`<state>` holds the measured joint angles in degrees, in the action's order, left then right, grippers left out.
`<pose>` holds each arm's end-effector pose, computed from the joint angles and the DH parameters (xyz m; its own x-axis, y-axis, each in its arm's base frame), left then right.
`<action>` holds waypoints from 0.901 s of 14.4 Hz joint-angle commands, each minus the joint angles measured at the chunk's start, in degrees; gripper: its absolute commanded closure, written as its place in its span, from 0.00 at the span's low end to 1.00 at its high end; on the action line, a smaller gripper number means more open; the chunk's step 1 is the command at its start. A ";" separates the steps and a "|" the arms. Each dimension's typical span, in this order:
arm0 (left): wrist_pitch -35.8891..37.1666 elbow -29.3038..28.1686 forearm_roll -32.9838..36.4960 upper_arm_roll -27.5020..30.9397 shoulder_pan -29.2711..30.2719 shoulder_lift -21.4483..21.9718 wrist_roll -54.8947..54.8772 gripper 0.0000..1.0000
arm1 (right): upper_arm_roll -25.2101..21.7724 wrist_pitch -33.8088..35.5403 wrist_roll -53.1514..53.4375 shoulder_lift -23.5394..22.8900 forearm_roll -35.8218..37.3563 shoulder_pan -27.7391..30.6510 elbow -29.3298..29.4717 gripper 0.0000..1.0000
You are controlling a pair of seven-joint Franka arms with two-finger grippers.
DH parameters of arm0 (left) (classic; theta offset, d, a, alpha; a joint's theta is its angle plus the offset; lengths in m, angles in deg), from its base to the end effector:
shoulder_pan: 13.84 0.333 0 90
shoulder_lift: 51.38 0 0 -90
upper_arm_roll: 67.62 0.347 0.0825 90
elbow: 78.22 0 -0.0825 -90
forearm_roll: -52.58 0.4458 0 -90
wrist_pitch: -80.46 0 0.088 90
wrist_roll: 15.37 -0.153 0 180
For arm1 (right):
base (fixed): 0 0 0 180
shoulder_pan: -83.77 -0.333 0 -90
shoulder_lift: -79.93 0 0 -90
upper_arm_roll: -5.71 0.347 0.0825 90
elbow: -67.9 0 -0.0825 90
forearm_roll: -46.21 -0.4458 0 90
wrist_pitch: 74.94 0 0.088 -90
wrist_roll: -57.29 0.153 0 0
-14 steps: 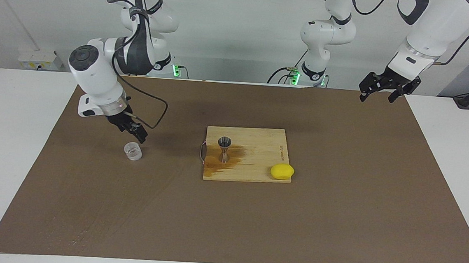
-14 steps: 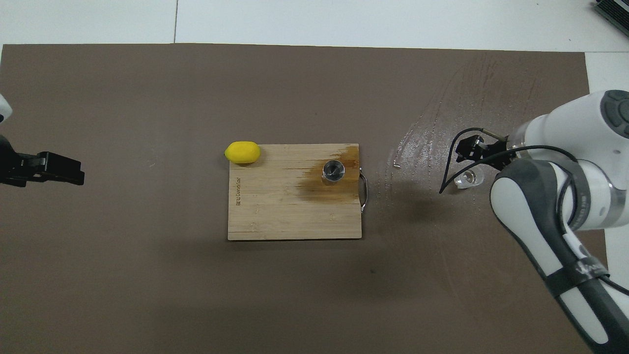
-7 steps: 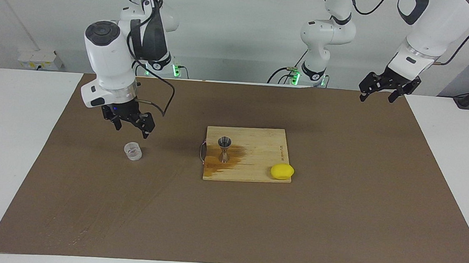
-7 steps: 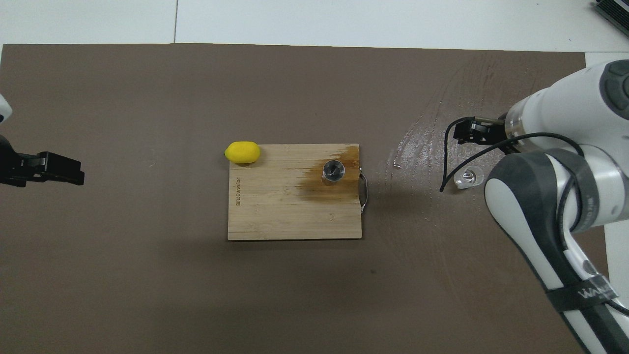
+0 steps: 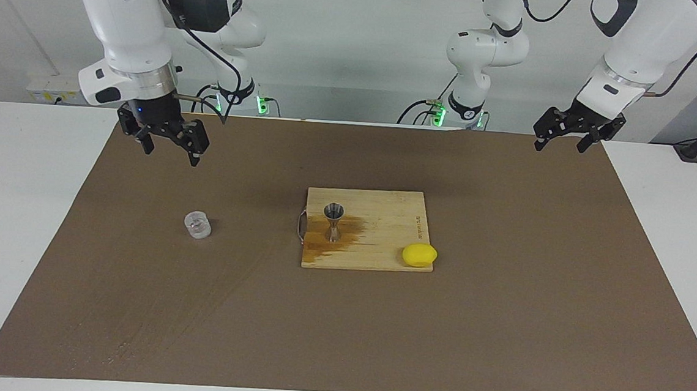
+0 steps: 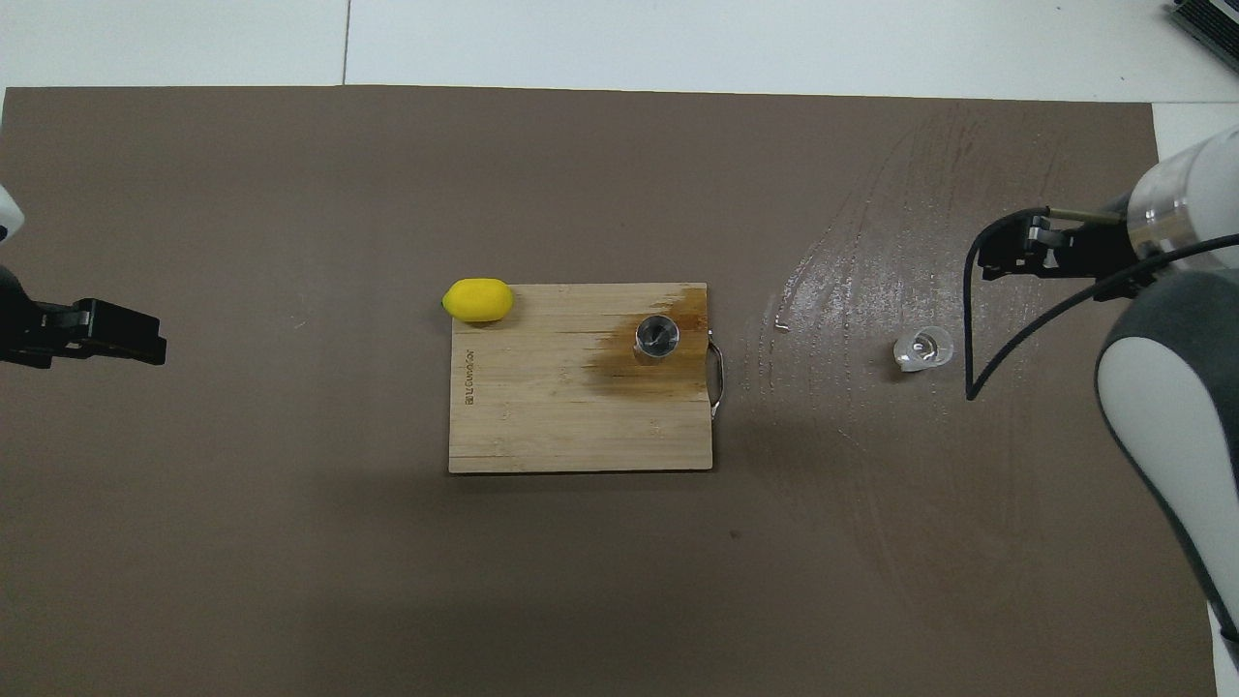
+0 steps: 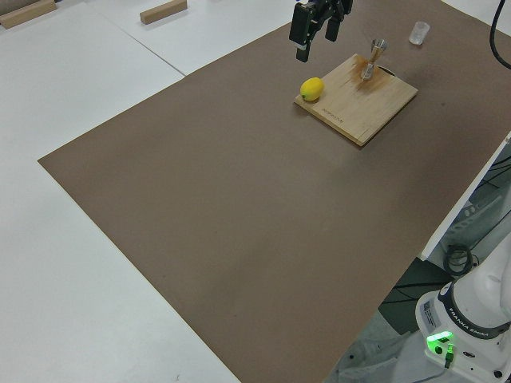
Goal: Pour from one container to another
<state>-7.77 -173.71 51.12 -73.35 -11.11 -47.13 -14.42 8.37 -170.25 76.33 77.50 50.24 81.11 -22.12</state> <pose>0.5829 -0.0363 0.6004 0.9979 -0.0358 -0.0532 -0.0350 -0.9992 0.0172 0.6398 0.0489 0.5915 0.9706 -0.2304 0.0693 -0.2340 -0.9710 0.0483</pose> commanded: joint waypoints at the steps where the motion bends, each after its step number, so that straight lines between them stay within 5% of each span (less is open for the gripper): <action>1: 0.61 -0.05 0.23 -0.15 0.26 0.23 -0.16 0.00 | 0.15 2.32 -3.04 1.27 -3.58 3.09 0.99 0.00; 13: 0.61 -0.05 0.23 -0.07 0.26 0.23 -0.16 0.00 | 1.03 9.18 -5.15 3.48 -3.76 3.98 -0.24 0.00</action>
<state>-7.76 -173.71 51.12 -73.35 -11.11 -47.13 -14.42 9.24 -161.89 72.49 80.10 47.40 84.79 -21.93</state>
